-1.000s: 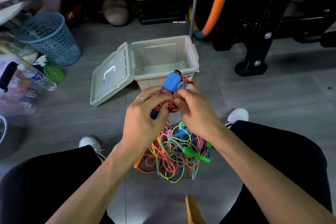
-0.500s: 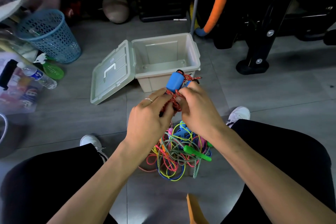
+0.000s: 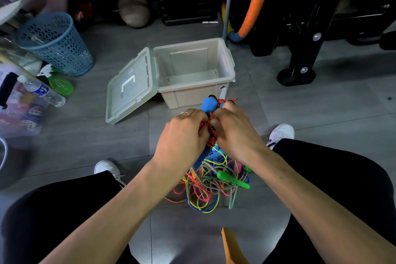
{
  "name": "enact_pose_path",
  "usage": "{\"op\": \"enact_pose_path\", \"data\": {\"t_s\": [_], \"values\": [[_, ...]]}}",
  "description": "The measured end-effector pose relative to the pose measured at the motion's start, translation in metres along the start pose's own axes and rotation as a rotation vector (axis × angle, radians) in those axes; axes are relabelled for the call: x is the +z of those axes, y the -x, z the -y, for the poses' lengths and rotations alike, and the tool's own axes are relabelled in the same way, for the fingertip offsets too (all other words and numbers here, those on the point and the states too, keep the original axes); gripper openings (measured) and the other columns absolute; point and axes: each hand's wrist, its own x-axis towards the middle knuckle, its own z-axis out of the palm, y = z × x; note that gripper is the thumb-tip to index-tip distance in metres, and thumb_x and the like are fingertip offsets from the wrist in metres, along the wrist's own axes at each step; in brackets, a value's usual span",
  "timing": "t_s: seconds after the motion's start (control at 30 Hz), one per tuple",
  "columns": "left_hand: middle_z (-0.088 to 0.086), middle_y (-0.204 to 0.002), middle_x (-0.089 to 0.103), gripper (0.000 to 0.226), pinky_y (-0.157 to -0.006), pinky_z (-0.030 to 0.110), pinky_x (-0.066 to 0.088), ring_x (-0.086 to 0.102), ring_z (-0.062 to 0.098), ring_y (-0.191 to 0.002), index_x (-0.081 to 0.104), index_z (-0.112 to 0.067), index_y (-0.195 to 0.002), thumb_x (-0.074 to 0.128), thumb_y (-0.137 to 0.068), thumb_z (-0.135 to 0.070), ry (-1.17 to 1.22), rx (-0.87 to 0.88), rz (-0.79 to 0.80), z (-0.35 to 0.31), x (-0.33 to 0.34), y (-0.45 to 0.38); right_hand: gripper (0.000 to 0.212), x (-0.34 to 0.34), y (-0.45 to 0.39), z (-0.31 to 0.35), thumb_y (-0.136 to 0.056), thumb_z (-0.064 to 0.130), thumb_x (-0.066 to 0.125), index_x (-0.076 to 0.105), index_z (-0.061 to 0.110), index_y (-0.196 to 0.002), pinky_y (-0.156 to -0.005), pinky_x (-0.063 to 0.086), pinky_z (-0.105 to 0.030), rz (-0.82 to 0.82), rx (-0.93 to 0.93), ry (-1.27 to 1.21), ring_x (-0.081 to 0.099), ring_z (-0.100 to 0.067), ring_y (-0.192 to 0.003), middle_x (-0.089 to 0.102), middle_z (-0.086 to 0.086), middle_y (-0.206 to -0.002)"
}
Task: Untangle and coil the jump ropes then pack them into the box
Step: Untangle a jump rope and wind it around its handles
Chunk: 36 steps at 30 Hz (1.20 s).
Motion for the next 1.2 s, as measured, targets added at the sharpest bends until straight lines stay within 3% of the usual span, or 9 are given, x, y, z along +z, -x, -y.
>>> {"op": "enact_pose_path", "data": {"t_s": [0.13, 0.37, 0.47, 0.6, 0.73, 0.83, 0.97, 1.1, 1.2], "values": [[0.010, -0.092, 0.065, 0.018, -0.052, 0.044, 0.050, 0.061, 0.039, -0.066, 0.065, -0.007, -0.091, 0.055, -0.088, -0.022, -0.068, -0.015, -0.097, -0.001, 0.007, 0.004, 0.022, -0.001, -0.004, 0.004, -0.089, 0.017, 0.042, 0.058, 0.003, -0.081, -0.071, 0.031, -0.033, -0.046, -0.033, -0.031, 0.052, -0.037, -0.083, 0.051, -0.016, -0.091], [0.007, -0.084, 0.065, 0.024, -0.034, 0.032, 0.041, 0.057, 0.031, -0.051, 0.065, -0.007, -0.082, 0.047, -0.086, -0.022, -0.163, 0.157, -0.185, 0.012, 0.011, 0.005, 0.021, -0.002, -0.002, 0.007, -0.086, 0.019, 0.044, 0.058, 0.005, -0.080, -0.068, 0.035, -0.034, -0.074, -0.089, -0.047, 0.053, -0.036, -0.078, 0.051, -0.013, -0.087], [0.008, -0.085, 0.064, 0.023, -0.034, 0.032, 0.040, 0.055, 0.033, -0.050, 0.062, -0.005, -0.082, 0.047, -0.085, -0.022, -0.147, 0.164, -0.170, 0.018, 0.011, 0.002, 0.018, -0.001, -0.005, 0.001, -0.086, 0.017, 0.047, 0.060, 0.005, -0.083, -0.068, 0.043, -0.038, -0.057, -0.125, -0.046, 0.055, -0.034, -0.080, 0.052, -0.011, -0.089], [0.010, -0.089, 0.060, 0.020, -0.038, 0.040, 0.045, 0.055, 0.037, -0.054, 0.058, -0.004, -0.085, 0.048, -0.086, -0.020, -0.042, 0.111, -0.154, 0.023, 0.017, 0.006, 0.028, 0.003, -0.001, -0.007, -0.087, 0.012, 0.061, 0.063, 0.008, -0.115, -0.080, 0.052, -0.044, -0.109, -0.078, -0.213, 0.060, -0.021, -0.092, 0.052, -0.006, -0.106], [0.009, -0.091, 0.057, 0.012, -0.046, 0.046, 0.048, 0.055, 0.038, -0.060, 0.054, -0.004, -0.090, 0.053, -0.087, -0.015, 0.087, 0.004, -0.199, 0.018, 0.017, 0.008, 0.037, 0.002, 0.002, -0.004, -0.085, 0.014, 0.069, 0.059, 0.010, -0.120, -0.080, 0.049, -0.026, -0.289, -0.096, -0.308, 0.048, -0.004, -0.089, 0.046, -0.003, -0.112], [0.009, -0.091, 0.056, 0.016, -0.051, 0.047, 0.048, 0.055, 0.036, -0.065, 0.052, -0.006, -0.093, 0.047, -0.090, -0.021, 0.139, -0.014, -0.249, 0.015, 0.012, 0.008, 0.048, 0.001, 0.002, 0.001, -0.079, 0.022, 0.080, 0.053, 0.022, -0.119, -0.080, 0.047, -0.018, -0.368, 0.048, -0.516, 0.056, -0.007, -0.091, 0.049, 0.000, -0.114], [0.008, -0.090, 0.055, 0.016, -0.054, 0.047, 0.047, 0.054, 0.035, -0.067, 0.047, -0.010, -0.094, 0.041, -0.090, -0.024, 0.179, 0.023, -0.269, 0.017, 0.013, 0.008, 0.049, 0.003, -0.008, 0.004, -0.078, 0.028, 0.080, 0.055, 0.022, -0.120, -0.086, 0.056, -0.033, -0.029, 0.484, -1.035, 0.068, -0.013, -0.098, 0.068, -0.004, -0.112], [0.007, -0.082, 0.055, 0.015, -0.053, 0.046, 0.046, 0.053, 0.032, -0.064, 0.053, -0.007, -0.089, 0.045, -0.087, -0.019, 0.191, -0.030, -0.253, 0.021, 0.020, 0.011, 0.020, 0.013, -0.008, 0.001, -0.089, 0.027, 0.068, 0.066, 0.018, -0.107, -0.089, 0.054, -0.039, 0.172, 0.468, -1.095, 0.069, -0.015, -0.091, 0.073, -0.002, -0.095], [-0.001, -0.079, 0.054, 0.004, -0.054, 0.041, 0.047, 0.052, 0.025, -0.064, 0.052, -0.016, -0.085, 0.051, -0.083, -0.013, 0.278, -0.054, -0.267, 0.022, 0.017, 0.010, 0.022, 0.019, -0.008, 0.002, -0.086, 0.033, 0.069, 0.068, 0.019, -0.104, -0.090, 0.054, -0.045, 0.173, 0.516, -1.195, 0.070, -0.023, -0.093, 0.074, -0.005, -0.094]]}}
